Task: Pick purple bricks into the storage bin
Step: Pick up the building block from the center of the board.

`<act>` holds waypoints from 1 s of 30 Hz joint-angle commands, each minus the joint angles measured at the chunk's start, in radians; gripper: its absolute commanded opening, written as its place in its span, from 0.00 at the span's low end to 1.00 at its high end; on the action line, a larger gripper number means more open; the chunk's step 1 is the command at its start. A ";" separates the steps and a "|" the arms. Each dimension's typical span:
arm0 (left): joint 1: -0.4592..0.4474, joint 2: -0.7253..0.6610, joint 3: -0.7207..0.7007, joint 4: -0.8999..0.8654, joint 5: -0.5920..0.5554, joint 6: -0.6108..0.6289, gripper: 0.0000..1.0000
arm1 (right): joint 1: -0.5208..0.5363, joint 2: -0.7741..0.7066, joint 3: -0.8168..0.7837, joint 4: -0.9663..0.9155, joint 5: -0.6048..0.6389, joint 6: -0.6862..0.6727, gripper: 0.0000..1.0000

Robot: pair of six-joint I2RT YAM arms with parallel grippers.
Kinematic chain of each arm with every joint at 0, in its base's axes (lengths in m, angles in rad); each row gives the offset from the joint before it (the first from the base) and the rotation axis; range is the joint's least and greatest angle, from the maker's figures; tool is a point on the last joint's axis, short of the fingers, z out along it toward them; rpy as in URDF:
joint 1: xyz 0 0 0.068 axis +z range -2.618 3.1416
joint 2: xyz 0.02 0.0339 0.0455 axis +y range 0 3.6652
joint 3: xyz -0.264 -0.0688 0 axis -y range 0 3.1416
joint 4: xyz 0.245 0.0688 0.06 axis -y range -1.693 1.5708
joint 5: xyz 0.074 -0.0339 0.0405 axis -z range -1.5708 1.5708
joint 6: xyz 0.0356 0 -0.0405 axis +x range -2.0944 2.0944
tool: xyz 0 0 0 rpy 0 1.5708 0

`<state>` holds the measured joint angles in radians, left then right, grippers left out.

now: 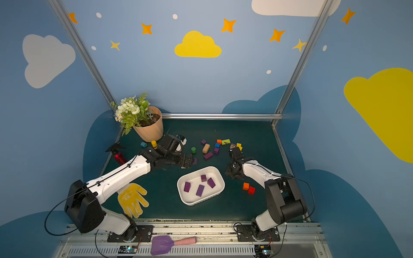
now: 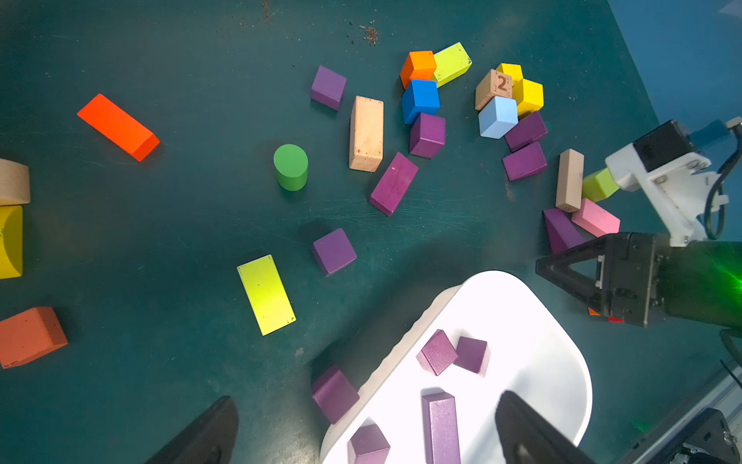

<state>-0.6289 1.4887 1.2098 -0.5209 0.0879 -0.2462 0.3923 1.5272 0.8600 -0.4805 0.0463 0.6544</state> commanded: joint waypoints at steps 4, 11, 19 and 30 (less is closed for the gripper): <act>-0.001 -0.020 0.022 -0.011 -0.002 0.010 1.00 | -0.002 -0.089 0.034 -0.103 0.068 -0.024 0.37; 0.000 -0.036 0.006 0.012 0.047 0.036 1.00 | -0.049 -0.150 0.060 -0.194 0.147 -0.096 0.43; -0.049 -0.051 -0.025 0.057 0.199 0.113 1.00 | -0.107 -0.138 0.058 -0.196 0.154 -0.158 0.52; -0.140 -0.079 -0.040 0.057 0.200 0.175 1.00 | -0.120 -0.026 0.054 -0.133 0.101 -0.194 0.60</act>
<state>-0.7628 1.4364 1.1782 -0.4686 0.2832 -0.1028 0.2764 1.4757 0.9020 -0.6277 0.1703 0.4831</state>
